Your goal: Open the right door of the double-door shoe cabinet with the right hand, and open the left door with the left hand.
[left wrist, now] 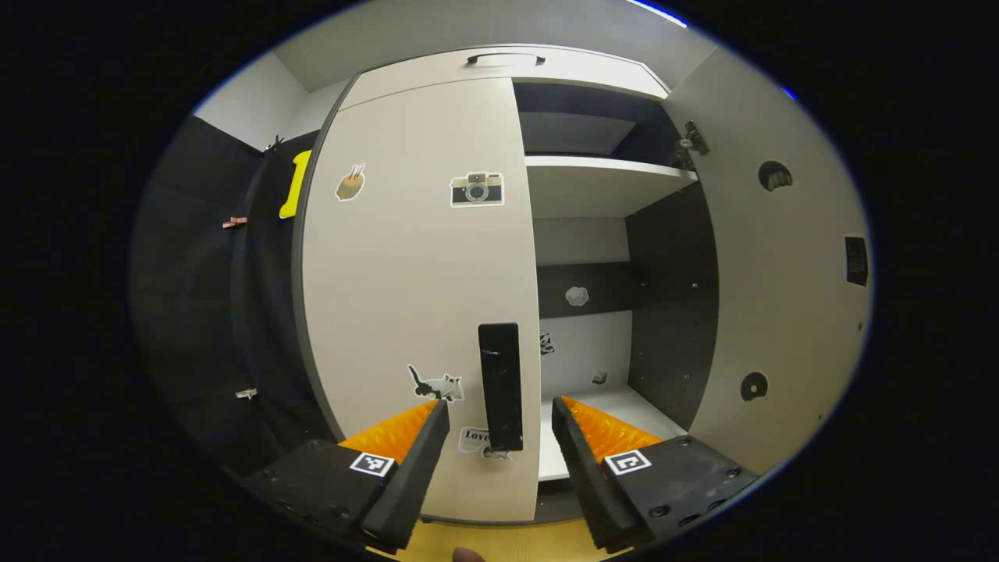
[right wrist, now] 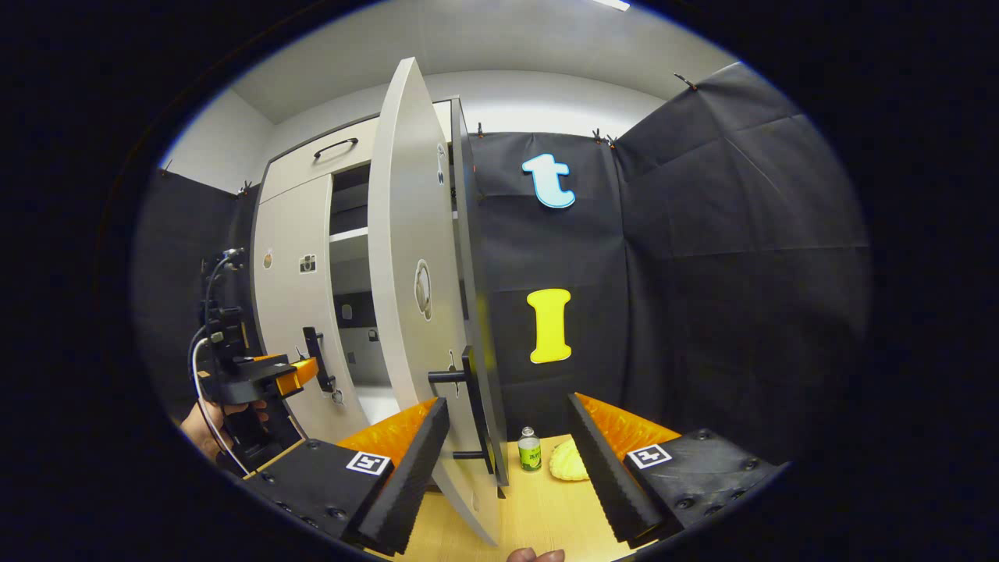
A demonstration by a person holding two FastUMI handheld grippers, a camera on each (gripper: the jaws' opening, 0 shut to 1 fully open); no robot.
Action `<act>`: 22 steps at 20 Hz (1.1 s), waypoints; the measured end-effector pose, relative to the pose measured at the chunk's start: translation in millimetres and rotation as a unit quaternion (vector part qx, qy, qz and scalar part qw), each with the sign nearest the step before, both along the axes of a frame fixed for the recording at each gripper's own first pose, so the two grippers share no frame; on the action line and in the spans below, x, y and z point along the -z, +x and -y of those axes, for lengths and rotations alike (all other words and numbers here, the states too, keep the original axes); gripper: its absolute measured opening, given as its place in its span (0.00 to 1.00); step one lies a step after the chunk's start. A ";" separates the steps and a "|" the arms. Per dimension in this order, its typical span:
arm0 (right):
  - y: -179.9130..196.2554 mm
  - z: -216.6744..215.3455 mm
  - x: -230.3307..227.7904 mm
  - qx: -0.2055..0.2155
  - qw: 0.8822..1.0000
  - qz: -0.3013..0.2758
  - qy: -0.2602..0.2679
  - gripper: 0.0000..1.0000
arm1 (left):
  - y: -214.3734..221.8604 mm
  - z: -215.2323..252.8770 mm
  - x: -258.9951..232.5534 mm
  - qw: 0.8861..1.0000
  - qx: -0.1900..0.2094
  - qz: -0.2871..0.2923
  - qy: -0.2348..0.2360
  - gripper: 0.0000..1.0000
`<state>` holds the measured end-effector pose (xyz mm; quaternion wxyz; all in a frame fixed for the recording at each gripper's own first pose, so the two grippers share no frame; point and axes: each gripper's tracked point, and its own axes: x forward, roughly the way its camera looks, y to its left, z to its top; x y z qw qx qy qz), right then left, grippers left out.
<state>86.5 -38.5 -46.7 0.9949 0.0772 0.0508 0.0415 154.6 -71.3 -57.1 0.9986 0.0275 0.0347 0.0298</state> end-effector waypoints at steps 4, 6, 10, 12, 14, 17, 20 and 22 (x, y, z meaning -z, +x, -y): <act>-0.7 -0.2 0.1 -0.007 1.000 0.003 0.002 0.94 | 31.0 -4.3 -2.2 1.000 -0.012 0.003 -0.011 0.66; -0.2 1.2 0.0 -0.005 1.000 0.004 0.002 0.94 | 40.7 -6.0 -2.8 1.000 -0.019 0.004 -0.003 0.59; 0.6 2.3 0.7 0.001 1.000 0.004 0.004 0.94 | 53.8 -4.4 2.0 1.000 -0.018 0.002 -0.001 0.43; 0.0 2.4 0.5 0.002 1.000 0.003 0.007 0.94 | 57.4 -5.3 2.4 1.000 -0.020 0.008 -0.015 0.36; 0.2 4.6 -2.3 0.007 1.000 0.009 0.010 0.94 | 58.7 -5.4 4.8 0.999 -0.020 0.009 -0.027 0.34; -1.6 4.5 -5.7 0.010 1.000 0.016 0.015 0.94 | 60.7 -4.6 9.7 0.999 -0.014 -0.003 -0.028 0.36; -3.5 3.8 -9.0 0.011 1.000 0.018 0.012 0.94 | 58.0 -3.1 10.1 0.999 -0.002 -0.018 -0.034 0.28; -9.1 2.3 -13.2 0.011 1.000 0.022 0.009 0.94 | 57.2 -4.2 11.1 0.999 0.005 -0.028 -0.040 0.22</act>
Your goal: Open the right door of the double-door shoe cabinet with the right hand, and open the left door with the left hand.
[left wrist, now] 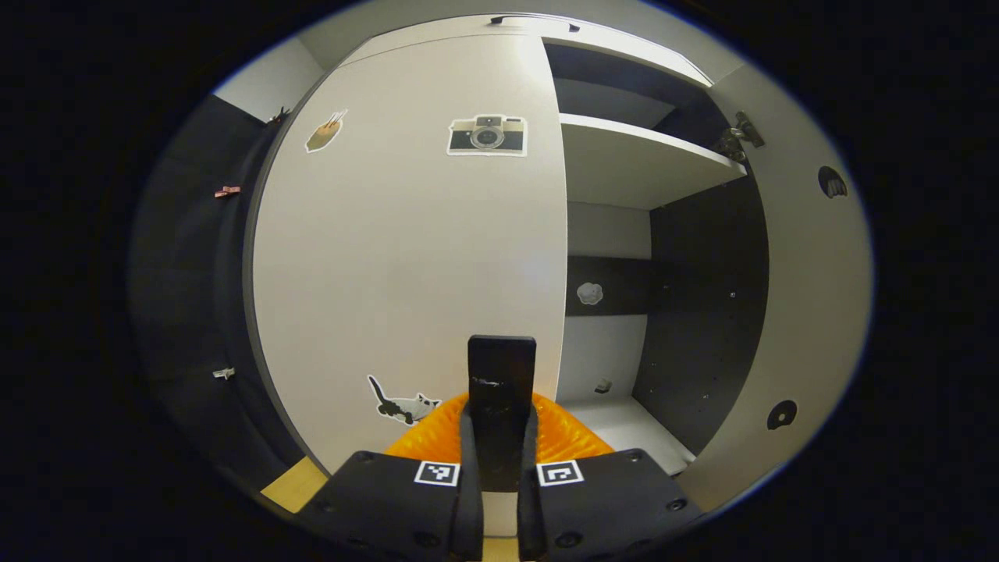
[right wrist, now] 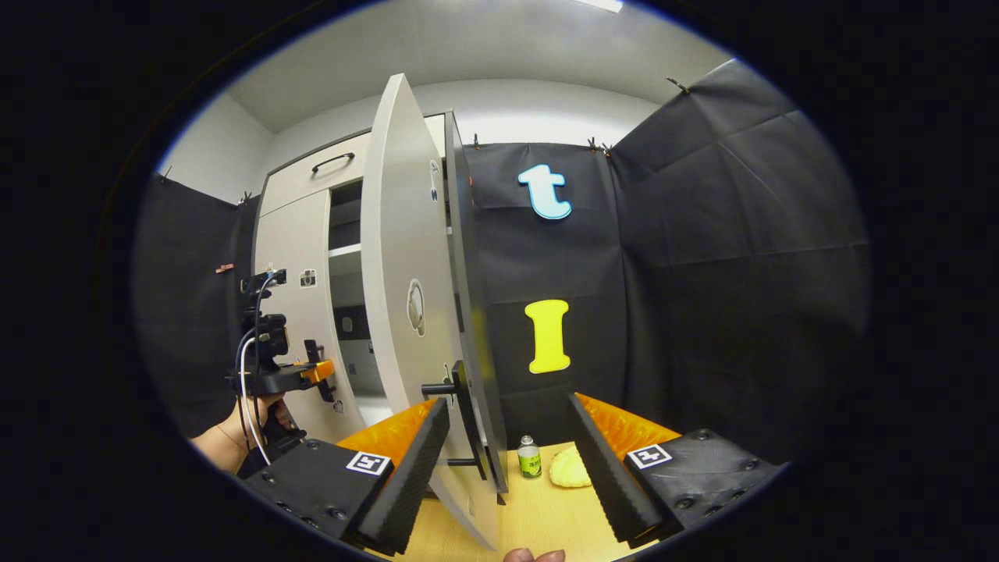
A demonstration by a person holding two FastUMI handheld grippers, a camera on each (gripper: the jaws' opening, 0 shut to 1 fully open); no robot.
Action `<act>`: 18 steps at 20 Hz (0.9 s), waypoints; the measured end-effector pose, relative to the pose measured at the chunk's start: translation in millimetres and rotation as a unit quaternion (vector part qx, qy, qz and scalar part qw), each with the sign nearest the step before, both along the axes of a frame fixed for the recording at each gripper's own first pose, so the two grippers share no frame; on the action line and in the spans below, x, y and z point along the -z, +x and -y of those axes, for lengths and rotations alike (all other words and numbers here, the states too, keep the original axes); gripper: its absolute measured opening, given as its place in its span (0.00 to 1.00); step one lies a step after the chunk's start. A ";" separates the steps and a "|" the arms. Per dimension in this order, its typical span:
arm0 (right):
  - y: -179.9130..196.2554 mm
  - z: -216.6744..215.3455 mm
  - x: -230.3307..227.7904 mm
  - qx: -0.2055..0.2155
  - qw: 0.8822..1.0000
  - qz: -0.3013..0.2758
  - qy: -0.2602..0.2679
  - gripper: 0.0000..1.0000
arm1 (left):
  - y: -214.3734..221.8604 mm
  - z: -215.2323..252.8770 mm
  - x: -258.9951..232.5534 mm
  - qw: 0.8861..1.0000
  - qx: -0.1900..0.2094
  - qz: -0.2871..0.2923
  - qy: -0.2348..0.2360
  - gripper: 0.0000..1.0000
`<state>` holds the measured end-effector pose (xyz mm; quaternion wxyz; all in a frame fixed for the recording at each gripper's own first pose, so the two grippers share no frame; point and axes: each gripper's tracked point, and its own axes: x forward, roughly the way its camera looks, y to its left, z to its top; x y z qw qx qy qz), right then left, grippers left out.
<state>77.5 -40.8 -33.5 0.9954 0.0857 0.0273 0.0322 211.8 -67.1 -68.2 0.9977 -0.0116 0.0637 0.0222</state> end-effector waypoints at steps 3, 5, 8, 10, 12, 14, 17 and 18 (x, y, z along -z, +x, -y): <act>-5.2 -2.6 -4.8 0.003 1.000 0.004 -0.002 0.94 | -9.4 -1.8 -0.5 1.000 0.013 -0.003 -0.009 0.20; -12.8 -6.4 -7.6 0.003 1.000 0.005 -0.002 0.94 | -22.7 -5.1 0.1 1.000 0.024 -0.007 -0.014 0.20; -22.1 -15.7 -11.3 0.004 1.000 0.011 -0.012 0.94 | -34.8 -12.0 0.2 0.999 0.031 -0.005 -0.020 0.20; -25.0 -24.2 -15.0 0.003 1.000 0.014 -0.016 0.94 | -37.1 -15.1 0.0 0.999 0.033 -0.003 -0.021 0.20; -30.6 -32.4 -17.1 0.002 1.000 0.018 -0.018 0.94 | -39.3 -20.5 -0.6 0.999 0.039 -0.006 -0.030 0.20; -37.1 -39.2 -18.5 0.004 1.000 0.018 -0.022 0.94 | -40.5 -24.5 -1.5 0.998 0.049 -0.009 -0.028 0.19; -43.5 -48.5 -20.6 0.010 1.000 0.018 -0.019 0.94 | -37.4 -27.7 -6.4 0.998 0.060 -0.009 -0.024 0.19; -45.9 -51.5 -20.6 0.011 1.000 0.018 -0.018 0.94 | -38.9 -28.0 -5.1 0.998 0.061 -0.009 -0.027 0.19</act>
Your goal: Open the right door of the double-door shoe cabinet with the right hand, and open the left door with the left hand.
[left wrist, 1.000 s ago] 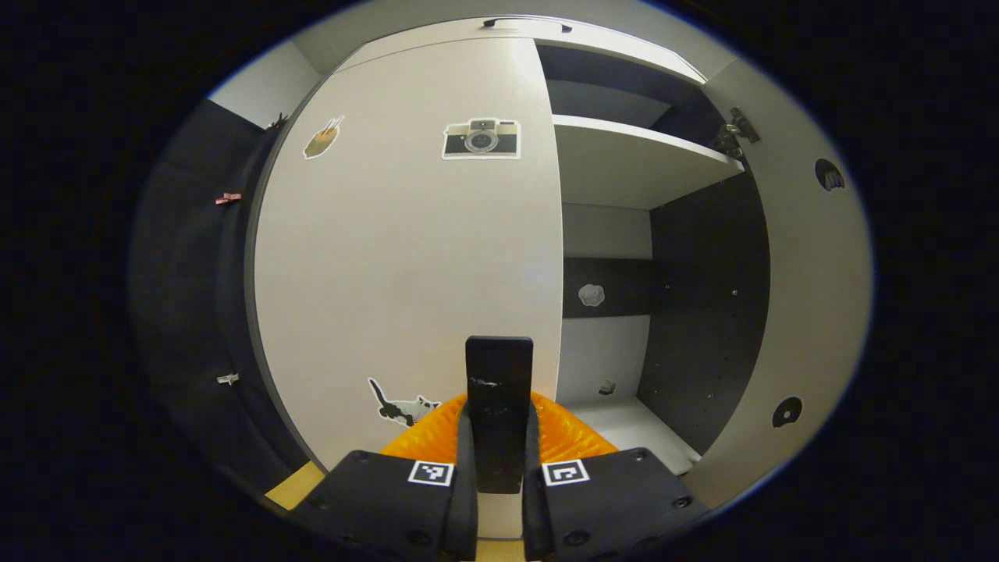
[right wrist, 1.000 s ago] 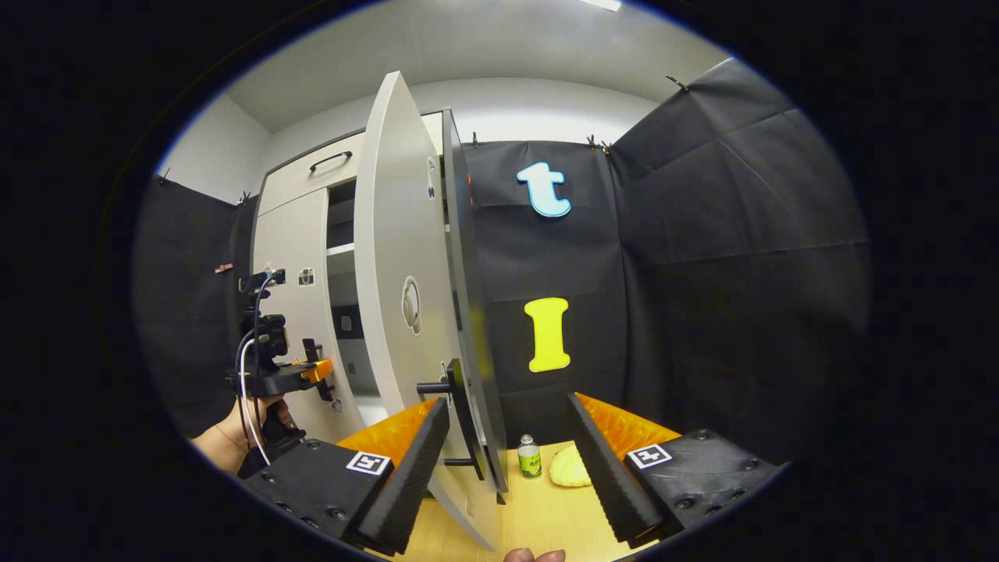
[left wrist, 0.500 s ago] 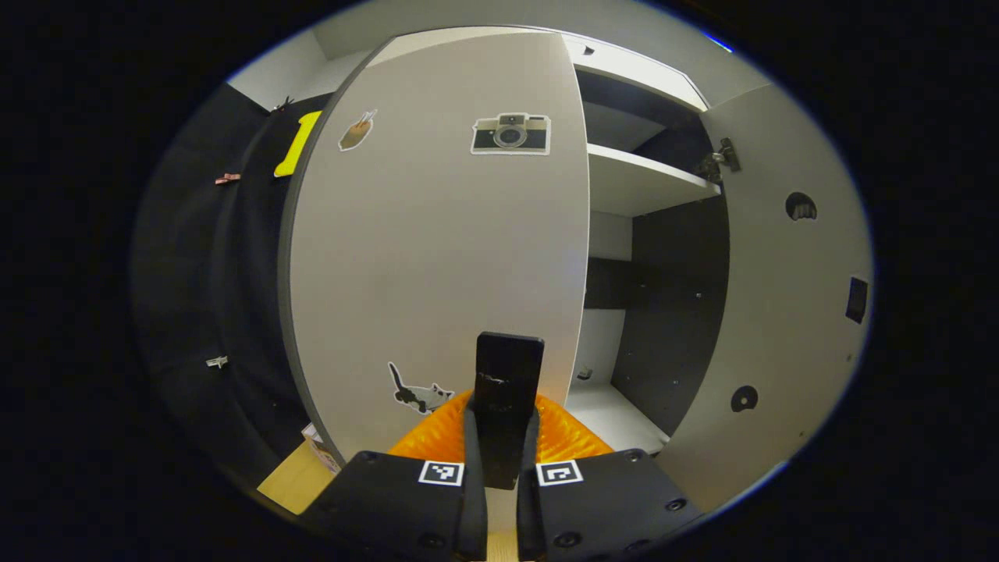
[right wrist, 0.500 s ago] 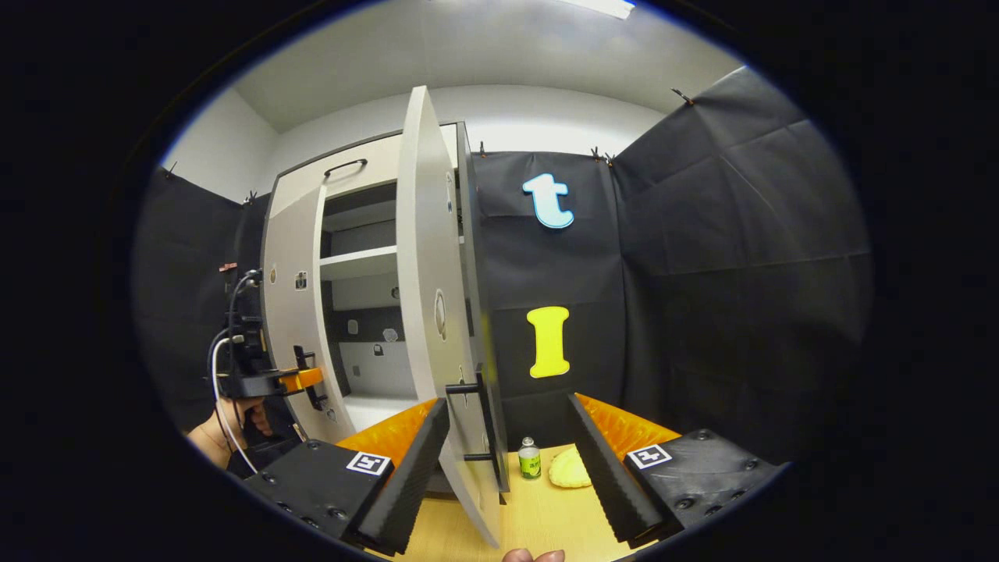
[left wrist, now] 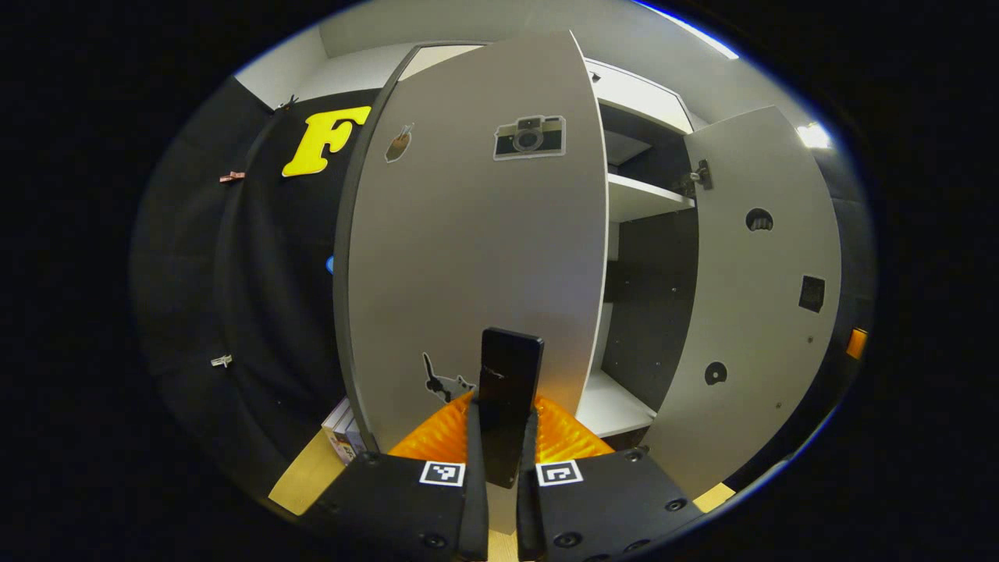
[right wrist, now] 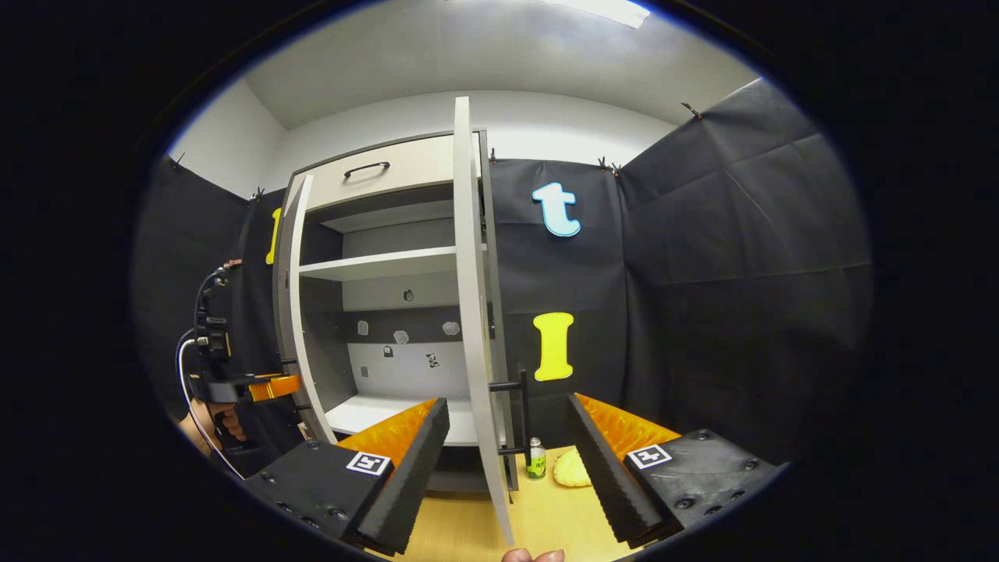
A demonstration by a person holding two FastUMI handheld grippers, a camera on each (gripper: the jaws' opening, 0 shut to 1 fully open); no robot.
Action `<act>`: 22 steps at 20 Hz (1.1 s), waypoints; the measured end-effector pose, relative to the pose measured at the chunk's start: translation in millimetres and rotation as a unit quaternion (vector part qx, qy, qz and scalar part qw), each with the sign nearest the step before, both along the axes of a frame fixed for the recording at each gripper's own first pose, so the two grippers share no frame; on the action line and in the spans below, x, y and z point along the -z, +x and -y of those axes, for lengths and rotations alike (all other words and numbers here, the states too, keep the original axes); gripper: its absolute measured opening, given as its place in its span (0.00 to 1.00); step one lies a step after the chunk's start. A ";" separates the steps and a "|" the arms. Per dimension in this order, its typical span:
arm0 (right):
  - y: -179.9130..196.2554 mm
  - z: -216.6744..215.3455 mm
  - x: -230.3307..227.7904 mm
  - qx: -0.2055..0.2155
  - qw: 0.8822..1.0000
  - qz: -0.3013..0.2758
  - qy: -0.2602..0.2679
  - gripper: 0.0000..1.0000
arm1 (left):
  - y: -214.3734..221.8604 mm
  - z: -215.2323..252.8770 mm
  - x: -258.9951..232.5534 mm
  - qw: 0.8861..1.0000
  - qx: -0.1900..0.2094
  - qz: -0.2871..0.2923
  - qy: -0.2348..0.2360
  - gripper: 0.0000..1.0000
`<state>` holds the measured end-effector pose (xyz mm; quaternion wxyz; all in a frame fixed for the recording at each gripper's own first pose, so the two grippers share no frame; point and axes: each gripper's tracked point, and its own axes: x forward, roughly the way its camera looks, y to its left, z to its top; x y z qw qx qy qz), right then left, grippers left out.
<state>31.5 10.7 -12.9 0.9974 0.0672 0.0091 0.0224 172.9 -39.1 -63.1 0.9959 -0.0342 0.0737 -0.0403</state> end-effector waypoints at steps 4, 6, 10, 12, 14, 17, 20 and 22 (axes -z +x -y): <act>-7.9 -11.1 -5.3 0.005 1.000 0.004 0.001 0.94 | -13.0 -10.3 -0.1 1.000 0.001 0.004 -0.004 0.19; -10.4 -18.2 -6.1 0.006 1.000 0.005 0.001 0.94 | -22.6 -19.0 0.0 1.000 0.004 0.005 -0.009 0.19; -12.8 -39.9 -5.8 0.000 1.000 0.003 0.002 0.94 | -40.8 -40.9 -2.1 1.000 0.009 0.006 -0.006 0.19; -12.9 -50.2 -4.7 -0.004 1.000 0.002 -0.001 0.94 | -45.6 -50.3 -2.4 1.000 0.010 0.007 -0.009 0.19; -14.3 -60.0 -4.9 -0.007 1.000 0.002 -0.004 0.94 | -50.0 -58.7 -2.4 1.000 0.011 0.008 -0.012 0.19; -14.6 -73.1 -7.2 -0.010 1.000 0.005 -0.002 0.94 | -53.7 -68.4 -2.7 1.000 0.023 0.007 -0.014 0.18; -15.0 -85.7 -9.3 -0.016 1.000 0.006 0.001 0.94 | -57.5 -78.7 -2.8 0.999 0.026 0.009 -0.017 0.18; -14.1 -93.1 -9.7 -0.019 1.000 0.005 -0.001 0.94 | -61.4 -86.8 -2.8 1.000 0.022 0.012 -0.018 0.18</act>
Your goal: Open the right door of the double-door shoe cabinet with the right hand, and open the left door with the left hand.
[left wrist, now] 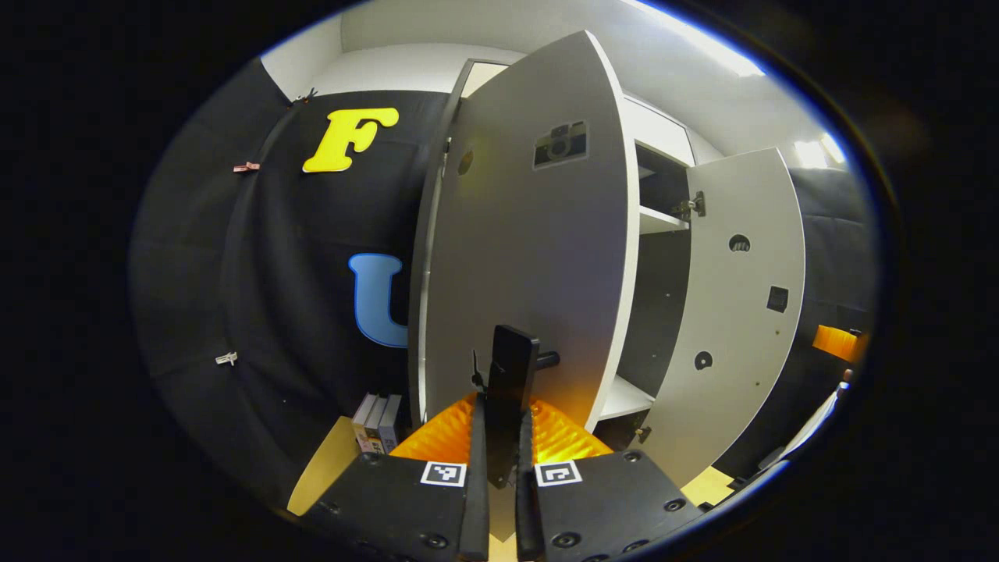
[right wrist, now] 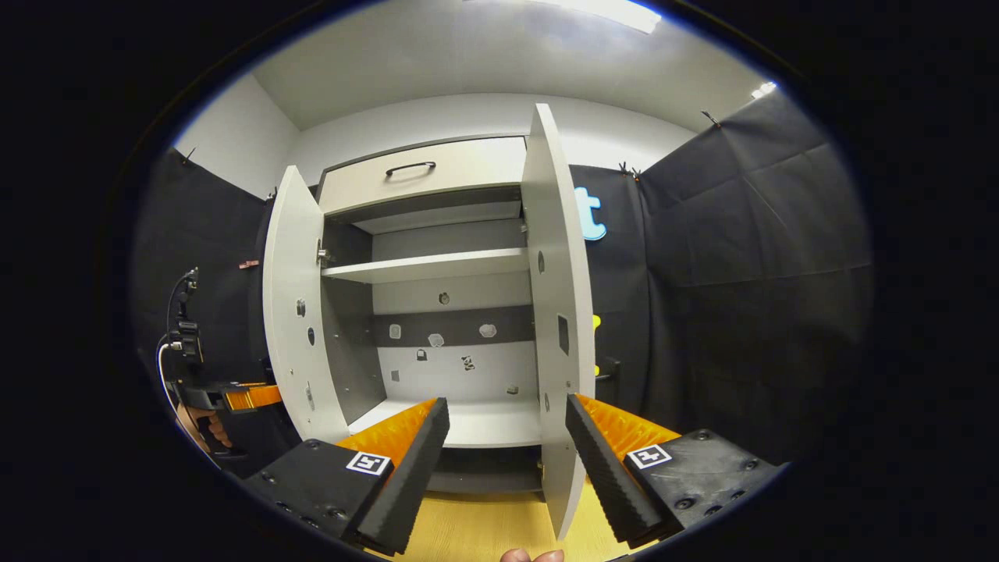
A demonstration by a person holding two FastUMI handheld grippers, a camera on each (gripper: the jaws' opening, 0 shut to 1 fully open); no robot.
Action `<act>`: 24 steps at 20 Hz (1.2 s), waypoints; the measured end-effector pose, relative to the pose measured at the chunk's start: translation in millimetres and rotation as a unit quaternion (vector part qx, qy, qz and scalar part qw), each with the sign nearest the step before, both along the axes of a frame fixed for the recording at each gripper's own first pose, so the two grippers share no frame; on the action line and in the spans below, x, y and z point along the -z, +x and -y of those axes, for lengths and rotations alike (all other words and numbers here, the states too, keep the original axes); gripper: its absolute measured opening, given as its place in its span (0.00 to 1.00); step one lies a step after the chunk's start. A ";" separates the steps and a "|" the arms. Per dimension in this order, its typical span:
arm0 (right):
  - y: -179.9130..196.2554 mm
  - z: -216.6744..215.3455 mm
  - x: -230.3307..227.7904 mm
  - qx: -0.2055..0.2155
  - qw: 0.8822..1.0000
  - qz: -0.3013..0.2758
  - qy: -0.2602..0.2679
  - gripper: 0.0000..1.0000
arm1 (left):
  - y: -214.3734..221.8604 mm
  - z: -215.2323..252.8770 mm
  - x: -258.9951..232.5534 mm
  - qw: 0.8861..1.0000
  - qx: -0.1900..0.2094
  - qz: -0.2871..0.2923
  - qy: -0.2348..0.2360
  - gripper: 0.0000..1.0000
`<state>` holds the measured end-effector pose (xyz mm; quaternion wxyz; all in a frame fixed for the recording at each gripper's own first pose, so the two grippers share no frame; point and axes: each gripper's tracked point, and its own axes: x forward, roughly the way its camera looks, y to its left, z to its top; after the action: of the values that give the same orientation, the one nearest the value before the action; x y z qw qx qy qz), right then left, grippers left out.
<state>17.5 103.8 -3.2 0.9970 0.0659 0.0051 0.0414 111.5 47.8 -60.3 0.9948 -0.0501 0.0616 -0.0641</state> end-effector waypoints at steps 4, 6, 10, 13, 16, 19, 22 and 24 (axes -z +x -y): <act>1.7 -9.3 1.9 -0.002 1.000 -0.004 0.001 0.94 | -4.2 -22.5 -0.4 1.000 -0.005 0.001 -0.004 0.18; 1.4 -16.8 1.8 -0.009 1.000 -0.003 0.005 0.94 | -4.8 -34.5 -1.3 1.000 -0.007 0.002 -0.010 0.17; 1.6 -38.6 4.0 -0.023 1.000 -0.005 -0.005 0.94 | -1.5 -70.4 -2.5 0.999 -0.047 0.001 0.004 0.15; 1.7 -39.1 5.0 -0.028 1.000 -0.005 -0.008 0.94 | 2.1 -92.1 -0.7 0.999 -0.051 -0.003 0.004 0.07; 0.9 -39.6 5.3 -0.027 1.000 -0.005 -0.005 0.94 | 1.1 -89.7 -1.2 0.999 -0.034 -0.002 -0.003 0.08; 1.9 -40.0 5.4 -0.025 1.000 -0.005 -0.002 0.94 | 2.0 -89.5 -2.1 0.999 -0.034 0.002 -0.008 0.08; 1.9 -40.2 6.4 -0.024 1.000 -0.008 -0.003 0.94 | 1.3 -90.9 -1.1 0.999 -0.039 0.000 -0.003 0.08; 2.1 -40.0 7.0 -0.024 1.000 -0.010 -0.001 0.94 | 1.4 -90.1 -1.0 0.999 -0.043 -0.002 0.004 0.08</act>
<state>19.6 143.9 -10.2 0.9956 0.0648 0.0171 0.0648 112.9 137.8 -59.4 0.9967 -0.0488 0.0613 -0.0210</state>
